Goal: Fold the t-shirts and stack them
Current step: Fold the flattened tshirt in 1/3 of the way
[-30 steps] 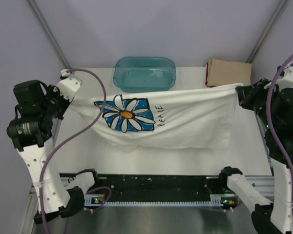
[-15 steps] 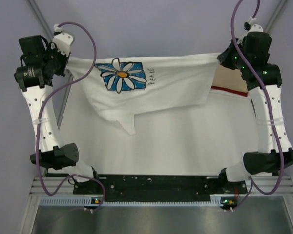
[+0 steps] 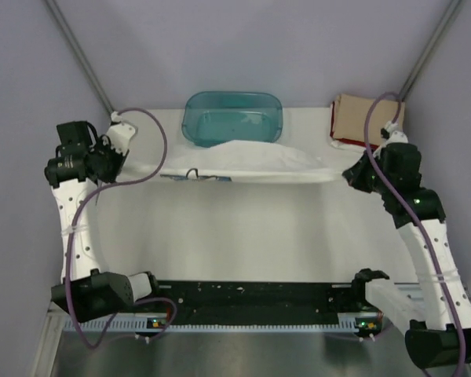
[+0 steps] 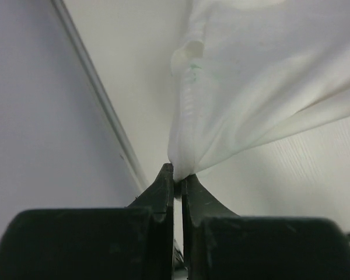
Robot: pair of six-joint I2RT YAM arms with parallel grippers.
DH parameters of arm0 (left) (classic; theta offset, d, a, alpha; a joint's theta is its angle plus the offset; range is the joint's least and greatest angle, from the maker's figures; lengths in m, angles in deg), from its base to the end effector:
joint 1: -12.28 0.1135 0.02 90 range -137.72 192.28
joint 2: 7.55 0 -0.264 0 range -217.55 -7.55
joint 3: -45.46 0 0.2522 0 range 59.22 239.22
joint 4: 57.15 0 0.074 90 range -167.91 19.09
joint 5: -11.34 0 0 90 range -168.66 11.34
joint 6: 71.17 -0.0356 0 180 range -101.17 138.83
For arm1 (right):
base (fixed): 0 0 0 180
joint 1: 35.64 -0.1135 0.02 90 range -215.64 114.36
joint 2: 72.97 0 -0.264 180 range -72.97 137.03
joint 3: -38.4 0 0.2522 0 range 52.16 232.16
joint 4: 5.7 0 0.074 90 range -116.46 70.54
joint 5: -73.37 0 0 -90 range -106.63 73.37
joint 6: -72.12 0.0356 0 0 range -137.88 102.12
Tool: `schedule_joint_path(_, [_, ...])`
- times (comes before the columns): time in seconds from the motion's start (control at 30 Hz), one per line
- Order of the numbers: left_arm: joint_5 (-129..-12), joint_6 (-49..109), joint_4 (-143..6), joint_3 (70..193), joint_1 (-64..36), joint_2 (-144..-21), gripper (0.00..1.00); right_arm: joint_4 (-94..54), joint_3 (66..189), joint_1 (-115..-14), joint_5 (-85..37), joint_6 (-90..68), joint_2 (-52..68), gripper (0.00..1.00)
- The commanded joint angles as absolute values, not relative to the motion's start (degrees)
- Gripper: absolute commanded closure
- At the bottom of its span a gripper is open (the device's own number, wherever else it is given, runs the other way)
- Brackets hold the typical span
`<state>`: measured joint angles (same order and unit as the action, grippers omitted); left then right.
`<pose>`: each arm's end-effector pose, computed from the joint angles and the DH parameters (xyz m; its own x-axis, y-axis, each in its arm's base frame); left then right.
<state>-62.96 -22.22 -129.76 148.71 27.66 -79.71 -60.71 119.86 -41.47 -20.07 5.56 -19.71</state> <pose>0.2303 0.0533 0.4233 -0.5214 0.5123 -0.6824 0.3745 0.8560 0.3564 0.1809 0.0206 0.3948 -0.4732 0.3508 -0.8081 0.0366 0.9243 0.3799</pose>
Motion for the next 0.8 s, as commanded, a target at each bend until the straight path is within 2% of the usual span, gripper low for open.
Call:
schedule_joint_path(0.0, [-63.4, -28.6, -137.4, 132.8, 32.3, -76.6, 1.00, -63.3, 105.0, -41.8, -24.4, 10.6, -20.3, 1.00])
schedule_joint_path(0.17, [-67.8, -31.8, -138.9, 114.2, 35.2, -81.6, 1.00, -64.6, 91.9, -45.7, -29.4, 17.9, -16.4, 1.00])
schedule_joint_path(0.3, [-71.3, -34.4, -138.9, 106.8, 40.0, -85.6, 1.00, -67.0, 85.7, -47.9, -31.6, 21.7, -17.6, 1.00])
schedule_joint_path(0.5, [-80.4, -36.0, -138.8, 104.8, 42.7, -87.0, 1.00, -71.9, 83.3, -50.9, -34.3, 24.7, -15.3, 1.00])
schedule_joint_path(0.7, [-83.0, -36.4, -139.3, 104.7, 42.9, -85.5, 0.98, -75.8, 80.3, -51.2, -32.9, 25.7, -15.6, 1.00])
schedule_joint_path(0.73, [-84.2, -36.6, -139.5, 104.4, 43.0, -85.1, 0.93, -76.8, 80.4, -51.2, -32.3, 26.1, -17.2, 0.98])
schedule_joint_path(0.77, [-85.0, -37.1, -139.8, 104.4, 43.0, -84.6, 0.88, -77.7, 80.6, -51.2, -31.3, 26.8, -18.9, 0.88])
